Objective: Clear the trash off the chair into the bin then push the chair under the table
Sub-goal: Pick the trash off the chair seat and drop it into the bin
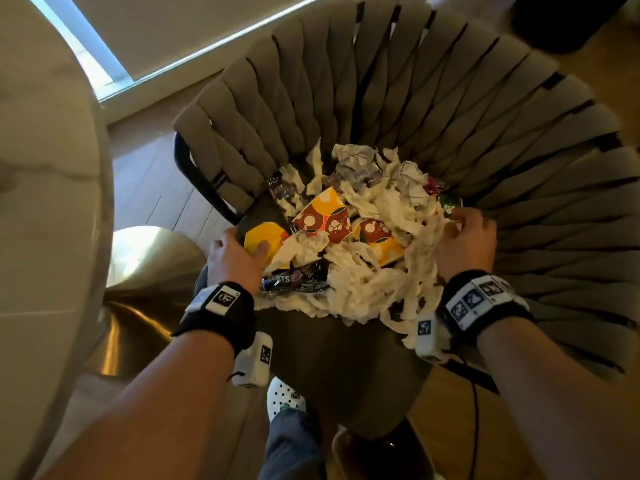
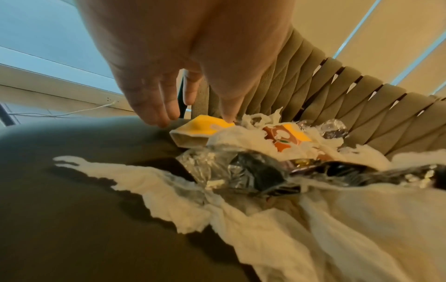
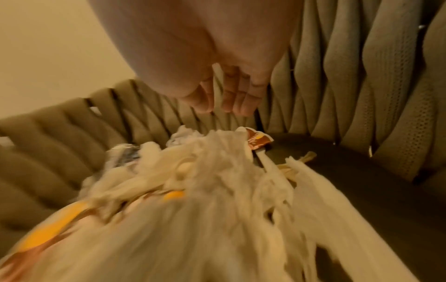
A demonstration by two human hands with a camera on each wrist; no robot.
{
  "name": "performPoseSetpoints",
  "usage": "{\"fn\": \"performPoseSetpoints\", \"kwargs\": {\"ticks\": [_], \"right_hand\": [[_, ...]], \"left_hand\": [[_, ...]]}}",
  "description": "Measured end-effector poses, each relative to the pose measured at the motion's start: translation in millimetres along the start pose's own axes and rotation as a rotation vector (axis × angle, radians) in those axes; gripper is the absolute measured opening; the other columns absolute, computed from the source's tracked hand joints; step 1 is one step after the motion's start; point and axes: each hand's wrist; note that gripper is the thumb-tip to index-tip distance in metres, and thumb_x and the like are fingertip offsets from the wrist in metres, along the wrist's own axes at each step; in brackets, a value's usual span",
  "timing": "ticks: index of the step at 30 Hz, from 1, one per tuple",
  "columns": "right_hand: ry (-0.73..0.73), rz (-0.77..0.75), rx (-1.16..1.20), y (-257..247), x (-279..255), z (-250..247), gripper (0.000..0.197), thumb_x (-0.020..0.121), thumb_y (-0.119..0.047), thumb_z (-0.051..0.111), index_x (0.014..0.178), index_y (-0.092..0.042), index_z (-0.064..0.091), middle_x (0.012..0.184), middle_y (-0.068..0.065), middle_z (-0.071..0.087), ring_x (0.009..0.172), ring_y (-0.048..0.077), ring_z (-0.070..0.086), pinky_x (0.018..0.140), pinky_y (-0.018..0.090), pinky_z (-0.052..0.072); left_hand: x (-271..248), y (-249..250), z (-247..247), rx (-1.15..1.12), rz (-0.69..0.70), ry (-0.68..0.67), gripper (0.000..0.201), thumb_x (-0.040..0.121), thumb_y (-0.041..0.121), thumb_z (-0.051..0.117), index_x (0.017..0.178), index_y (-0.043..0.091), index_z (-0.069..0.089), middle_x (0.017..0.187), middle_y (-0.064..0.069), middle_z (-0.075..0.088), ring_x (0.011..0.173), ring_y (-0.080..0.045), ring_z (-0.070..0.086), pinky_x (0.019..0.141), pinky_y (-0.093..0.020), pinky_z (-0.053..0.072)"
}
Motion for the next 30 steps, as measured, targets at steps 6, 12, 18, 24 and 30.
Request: {"fn": "performPoseSetpoints", "kwargs": {"ticks": [6,12,18,24,30], "right_hand": [[-0.195,0.454,0.028,20,59,14,0.072,0.086,-0.047,0.064,0.137,-0.002,0.042,0.136,0.021,0.052,0.119,0.039,0.052,0.097,0.046,0.044],[-0.117,0.413,0.42,29,60,10,0.034,0.086,-0.032,0.068,0.111,-0.009,0.068,0.102,0.009,0.07,0.09,0.029,0.065,0.071,0.034,0.047],[0.191,0.175,0.556,4,-5,-44,0.024,0.09,-0.039,0.056,0.099,-0.017,0.057,0.085,-0.004,0.065,0.077,0.014,0.064,0.081,0.045,0.057],[0.037,0.02,0.471,42,-161,-105,0.014,0.097,-0.035,0.052,0.105,-0.023,0.053,0.081,-0.011,0.059,0.071,0.004,0.058,0.062,0.029,0.051],[-0.418,0.11,0.069,177,-286,-85,0.012,0.095,-0.033,0.055,0.083,-0.032,0.052,0.073,-0.006,0.058,0.066,0.006,0.056,0.056,0.023,0.046]], "left_hand": [[13,-2,12,-0.052,0.027,-0.063,0.069,0.084,0.055,0.068,0.137,0.016,0.048,0.128,-0.011,0.057,0.111,-0.027,0.056,0.093,-0.043,0.048],[-7,9,-10,-0.246,0.109,0.098,0.045,0.097,0.042,0.055,0.13,0.012,0.049,0.11,-0.008,0.058,0.092,-0.02,0.052,0.074,-0.034,0.039],[-84,28,-38,-0.452,0.219,0.174,0.038,0.092,0.046,0.063,0.121,0.024,0.051,0.105,0.009,0.057,0.085,-0.003,0.058,0.063,-0.011,0.041],[-223,-10,2,-0.408,0.255,-0.121,0.02,0.088,0.048,0.066,0.101,0.035,0.058,0.088,0.011,0.065,0.079,0.001,0.062,0.065,-0.023,0.051],[-327,-101,113,-0.153,0.105,-0.561,0.009,0.095,0.045,0.055,0.103,0.04,0.055,0.092,0.013,0.062,0.081,0.0,0.062,0.079,-0.026,0.054]]}}
Point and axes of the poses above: each hand's wrist, its own x-axis towards the middle knuckle, its own z-axis out of the palm, y = z × x
